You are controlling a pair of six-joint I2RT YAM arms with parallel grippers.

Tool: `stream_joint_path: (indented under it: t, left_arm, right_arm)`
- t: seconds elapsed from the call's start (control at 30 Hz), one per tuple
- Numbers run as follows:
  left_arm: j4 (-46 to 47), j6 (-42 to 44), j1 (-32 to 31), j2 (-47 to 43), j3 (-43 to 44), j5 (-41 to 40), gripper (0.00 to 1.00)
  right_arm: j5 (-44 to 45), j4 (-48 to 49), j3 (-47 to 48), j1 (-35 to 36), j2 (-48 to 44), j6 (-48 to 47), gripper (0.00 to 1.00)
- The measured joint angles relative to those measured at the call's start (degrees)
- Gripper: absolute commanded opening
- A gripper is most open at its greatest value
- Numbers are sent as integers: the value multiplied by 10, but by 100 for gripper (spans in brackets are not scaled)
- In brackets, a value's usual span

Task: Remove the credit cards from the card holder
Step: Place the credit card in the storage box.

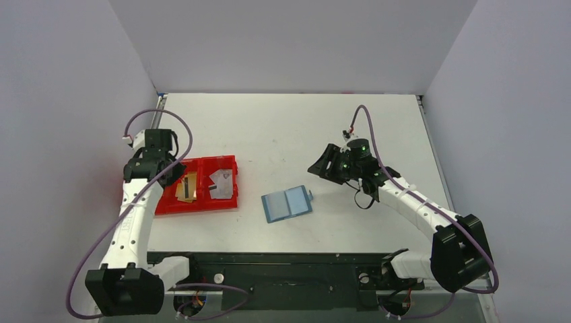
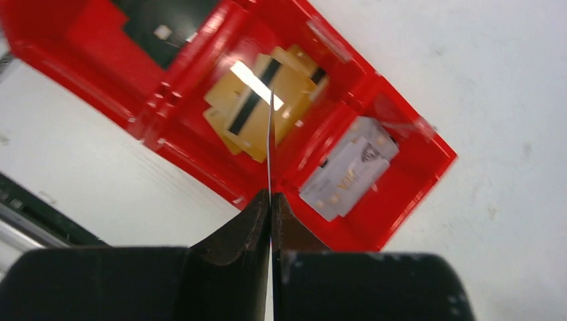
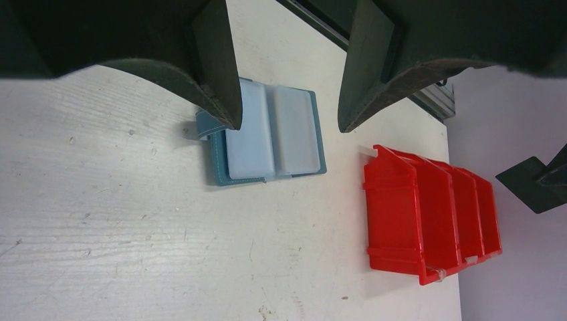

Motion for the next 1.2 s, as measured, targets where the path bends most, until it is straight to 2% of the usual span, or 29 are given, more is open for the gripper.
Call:
stream_joint_path:
  t: [0.27, 0.6, 1.1, 1.13, 1.2]
  left_arm:
    - [-26, 0, 99, 56, 16, -96, 0]
    - [-1, 35, 117, 152, 47, -199, 0]
    - [41, 120, 127, 279, 75, -226, 0]
    - [40, 121, 130, 286, 79, -223, 1]
    - [39, 123, 138, 300, 88, -211, 10]
  right_arm:
    - [-15, -12, 0, 7, 3, -4, 50]
    - [-18, -42, 0, 31, 9, -14, 50]
    - [1, -56, 6, 66, 9, -14, 50]
    - [1, -56, 6, 67, 9, -14, 50]
    - [1, -56, 5, 67, 9, -14, 50]
